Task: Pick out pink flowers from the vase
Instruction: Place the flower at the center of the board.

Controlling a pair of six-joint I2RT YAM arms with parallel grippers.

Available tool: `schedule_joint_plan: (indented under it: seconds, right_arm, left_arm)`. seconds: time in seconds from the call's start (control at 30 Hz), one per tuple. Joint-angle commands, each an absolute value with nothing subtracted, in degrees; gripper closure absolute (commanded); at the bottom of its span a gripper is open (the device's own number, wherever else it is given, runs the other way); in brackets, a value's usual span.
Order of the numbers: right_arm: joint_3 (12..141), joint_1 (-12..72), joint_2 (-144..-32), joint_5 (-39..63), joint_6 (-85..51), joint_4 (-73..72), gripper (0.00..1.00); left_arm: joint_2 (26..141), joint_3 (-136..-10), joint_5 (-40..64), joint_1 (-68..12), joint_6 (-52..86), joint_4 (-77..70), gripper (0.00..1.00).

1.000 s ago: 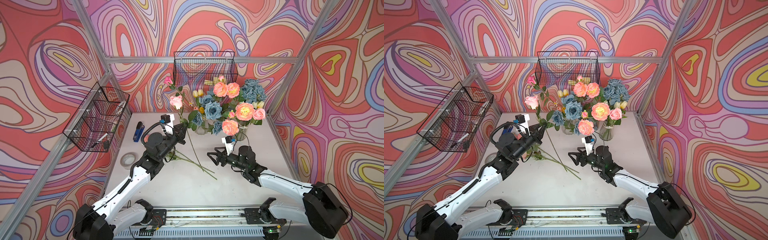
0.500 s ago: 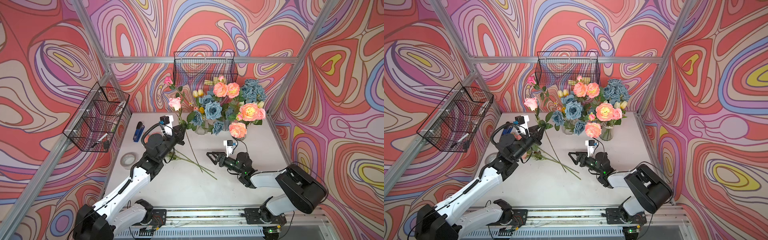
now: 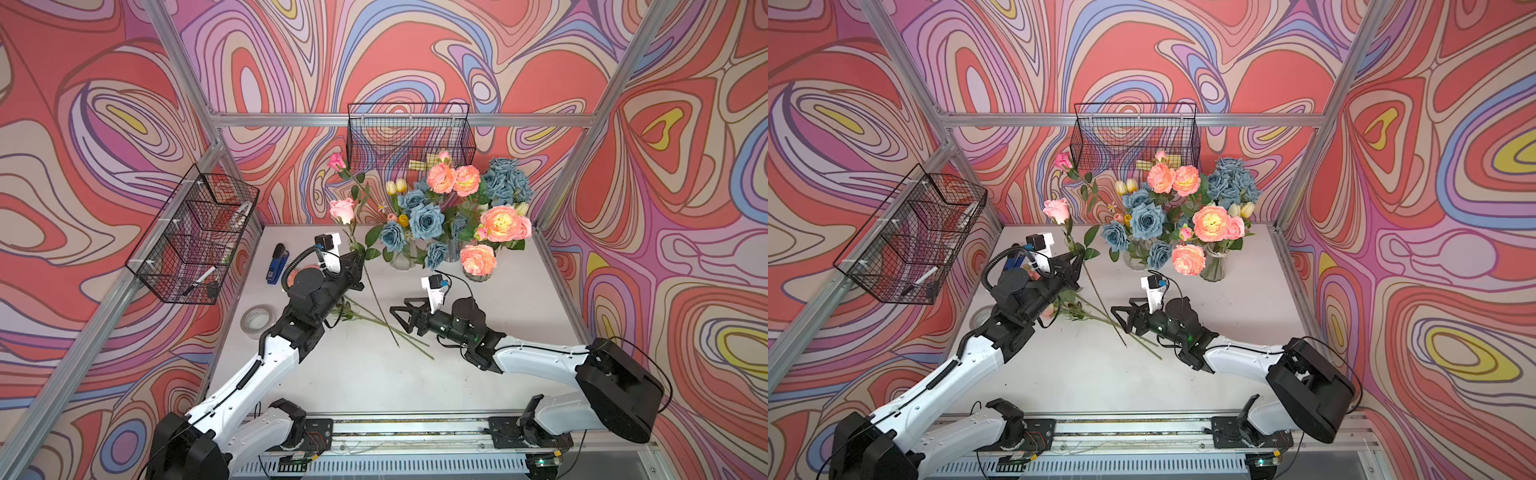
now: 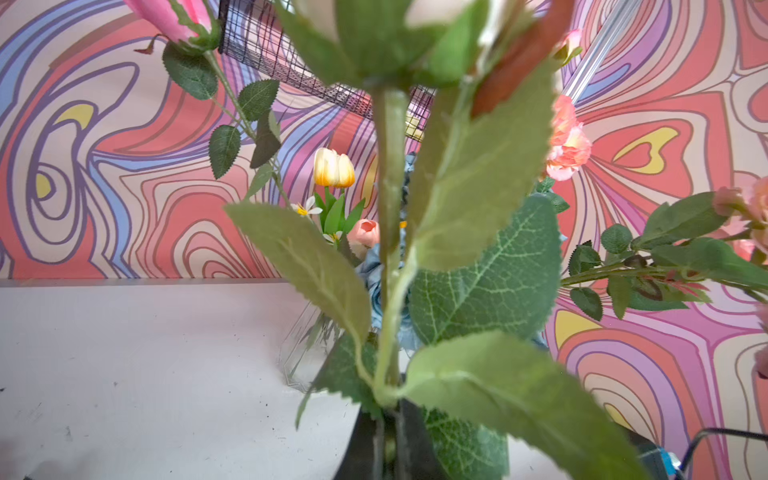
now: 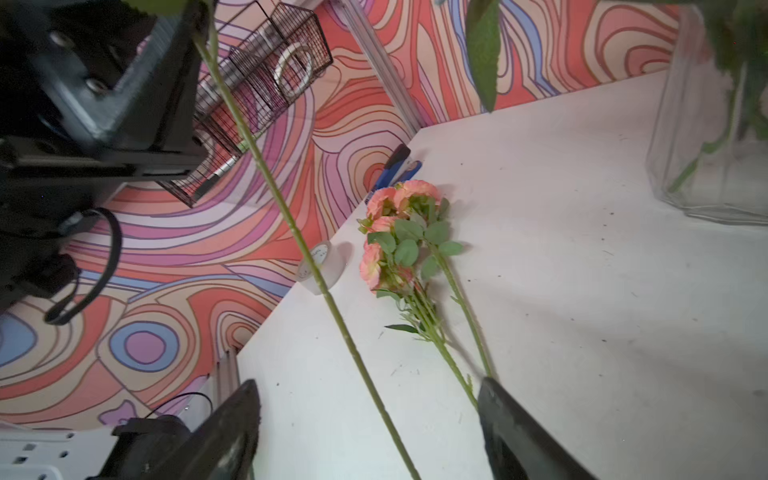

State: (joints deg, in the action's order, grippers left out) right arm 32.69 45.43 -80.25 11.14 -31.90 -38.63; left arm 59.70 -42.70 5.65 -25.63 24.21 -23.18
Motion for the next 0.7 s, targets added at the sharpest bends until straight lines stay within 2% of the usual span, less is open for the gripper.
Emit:
schedule_joint_plan:
  seconds: [0.0,0.23,0.43,0.53,0.67]
  right_arm:
    - [34.8,47.4,-79.8,4.1,-24.0,-29.1,0.17]
    - [43.9,51.1,-81.1,-3.3,-12.7,-18.4,0.17]
    - [50.6,51.0,-81.0,-4.6,-8.0,-12.6,0.17]
    - [53.7,51.1,-81.7,-3.9,-6.9,-10.2,0.21]
    - [56.8,51.1,-81.9,-2.6,-6.4,-8.3,0.3]
  left_arm:
    - [58.0,-41.8,5.4,-24.5,25.2,-22.6,1.0]
    - [58.0,-41.6,8.7,-23.7,27.1,-22.5,1.0]
    - [58.8,-41.0,13.3,-23.8,30.1,-25.7,1.0]
    - [59.5,-40.5,15.7,-23.7,31.4,-28.3,1.0]
    - [60.7,-39.7,19.0,-23.7,32.9,-32.1,1.0]
